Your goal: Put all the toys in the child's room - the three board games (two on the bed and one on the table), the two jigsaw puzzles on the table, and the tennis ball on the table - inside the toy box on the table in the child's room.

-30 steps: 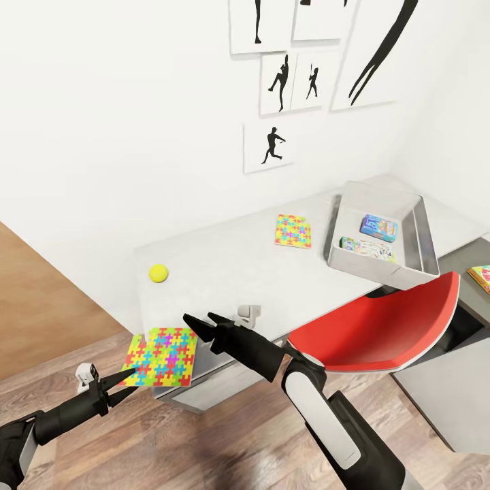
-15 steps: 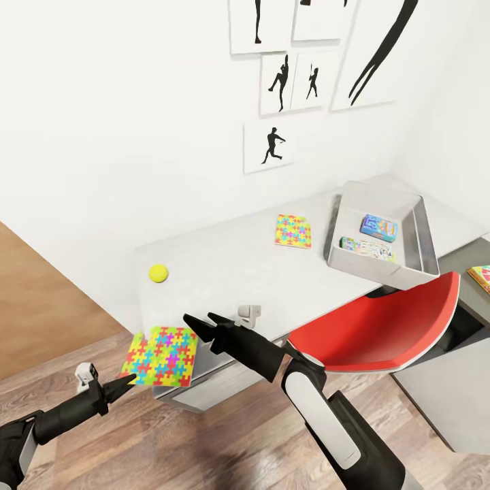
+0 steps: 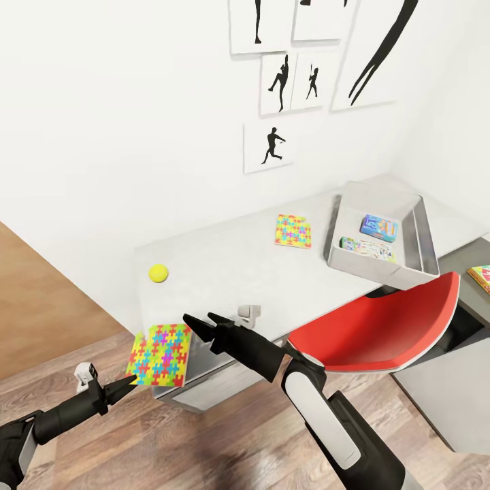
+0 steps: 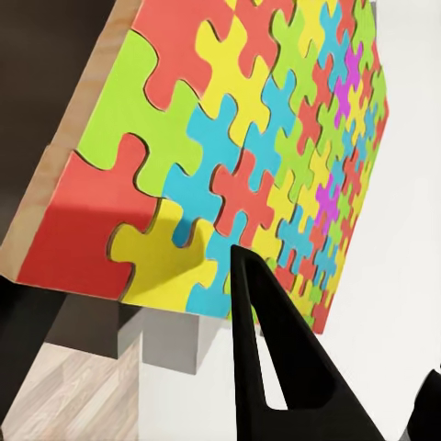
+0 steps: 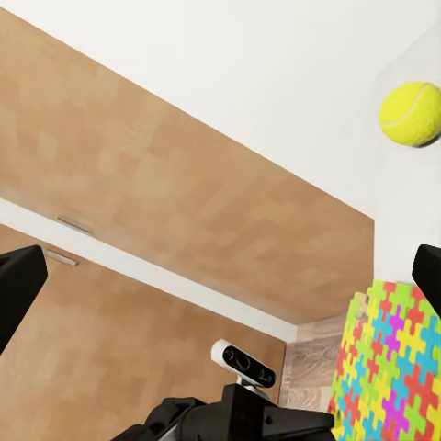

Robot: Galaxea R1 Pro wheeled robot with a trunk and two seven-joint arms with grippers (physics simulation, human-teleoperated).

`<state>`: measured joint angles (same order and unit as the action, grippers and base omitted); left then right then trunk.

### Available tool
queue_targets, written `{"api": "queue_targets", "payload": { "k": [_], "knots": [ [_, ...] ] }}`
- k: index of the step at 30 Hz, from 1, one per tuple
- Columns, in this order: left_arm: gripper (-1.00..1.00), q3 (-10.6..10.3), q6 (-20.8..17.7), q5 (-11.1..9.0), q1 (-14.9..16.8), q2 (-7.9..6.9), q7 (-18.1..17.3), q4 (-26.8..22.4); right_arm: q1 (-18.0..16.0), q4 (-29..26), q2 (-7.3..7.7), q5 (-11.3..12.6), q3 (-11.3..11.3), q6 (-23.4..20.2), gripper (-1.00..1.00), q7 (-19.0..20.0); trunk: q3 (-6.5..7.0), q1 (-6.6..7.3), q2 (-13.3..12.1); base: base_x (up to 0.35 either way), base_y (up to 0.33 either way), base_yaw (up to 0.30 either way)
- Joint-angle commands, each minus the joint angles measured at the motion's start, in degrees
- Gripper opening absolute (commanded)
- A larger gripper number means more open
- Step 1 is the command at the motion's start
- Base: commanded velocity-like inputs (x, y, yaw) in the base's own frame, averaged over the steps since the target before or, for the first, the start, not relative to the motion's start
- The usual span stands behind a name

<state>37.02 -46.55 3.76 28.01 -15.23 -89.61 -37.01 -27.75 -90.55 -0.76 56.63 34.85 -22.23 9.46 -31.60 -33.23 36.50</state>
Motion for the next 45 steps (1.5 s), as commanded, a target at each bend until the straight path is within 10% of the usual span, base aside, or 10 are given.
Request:
{"api": "queue_targets", "payload": {
  "k": [1, 23, 45],
  "knots": [
    [-1.00, 0.1, -0.6, 0.7, 0.0, 0.03, -0.4, 0.0, 0.0, 0.0, -0.02, 0.3, 0.0, -0.2, 1.00, 0.0, -0.06, -0.02, 0.1, 0.000, 0.000, 0.000],
    [-1.00, 0.1, 0.5, 0.5, -0.1, 0.03, -0.4, 0.0, 0.0, 0.0, -0.03, 0.3, 0.0, -0.3, 1.00, -0.1, -0.06, -0.02, 0.1, 0.000, 0.000, 0.000],
    [-1.00, 0.1, 0.5, 0.5, -0.1, -0.05, -0.4, -0.3, 0.0, 0.0, -0.03, 0.3, 0.0, -0.3, 1.00, -0.1, 3.89, 4.81, -8.8, 0.000, 0.000, 0.000]
  ]
}}
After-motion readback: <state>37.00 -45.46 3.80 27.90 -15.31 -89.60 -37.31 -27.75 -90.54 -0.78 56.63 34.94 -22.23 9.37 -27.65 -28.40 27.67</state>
